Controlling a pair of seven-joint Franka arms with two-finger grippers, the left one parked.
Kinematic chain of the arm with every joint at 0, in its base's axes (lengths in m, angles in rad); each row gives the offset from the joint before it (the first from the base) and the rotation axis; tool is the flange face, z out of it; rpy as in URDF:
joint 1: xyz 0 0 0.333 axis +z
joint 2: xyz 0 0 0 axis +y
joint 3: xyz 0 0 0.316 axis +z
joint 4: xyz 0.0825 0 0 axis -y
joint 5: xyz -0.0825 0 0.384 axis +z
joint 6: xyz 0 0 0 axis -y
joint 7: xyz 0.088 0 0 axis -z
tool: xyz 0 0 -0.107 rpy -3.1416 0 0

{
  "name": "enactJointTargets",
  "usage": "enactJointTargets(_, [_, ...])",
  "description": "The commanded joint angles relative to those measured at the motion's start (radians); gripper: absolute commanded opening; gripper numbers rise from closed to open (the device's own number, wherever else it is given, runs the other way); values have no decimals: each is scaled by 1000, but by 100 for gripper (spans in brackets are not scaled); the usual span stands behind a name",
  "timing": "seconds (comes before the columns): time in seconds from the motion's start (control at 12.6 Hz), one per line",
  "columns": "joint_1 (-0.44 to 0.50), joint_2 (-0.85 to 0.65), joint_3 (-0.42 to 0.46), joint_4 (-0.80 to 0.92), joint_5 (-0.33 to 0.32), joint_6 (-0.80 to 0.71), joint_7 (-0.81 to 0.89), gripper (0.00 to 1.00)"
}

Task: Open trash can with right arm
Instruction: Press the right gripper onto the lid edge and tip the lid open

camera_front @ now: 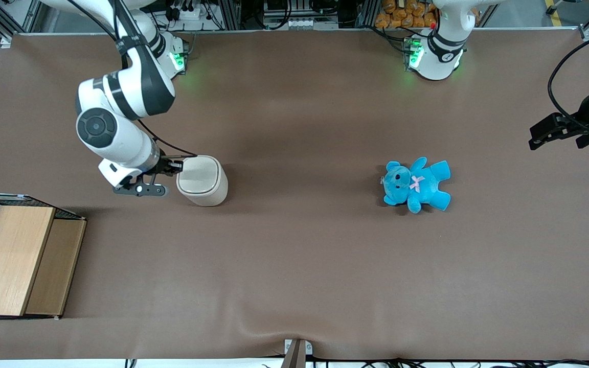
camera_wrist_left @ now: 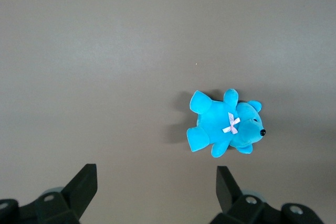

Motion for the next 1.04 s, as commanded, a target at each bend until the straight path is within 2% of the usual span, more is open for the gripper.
enactJointTargets(0.0, [27, 30, -5, 0, -12, 24, 22, 0])
enactJointTargets(0.32, [79, 48, -5, -2, -12, 28, 99, 0])
enactJointTargets(0.96, [60, 54, -10, -26, -12, 33, 102, 1])
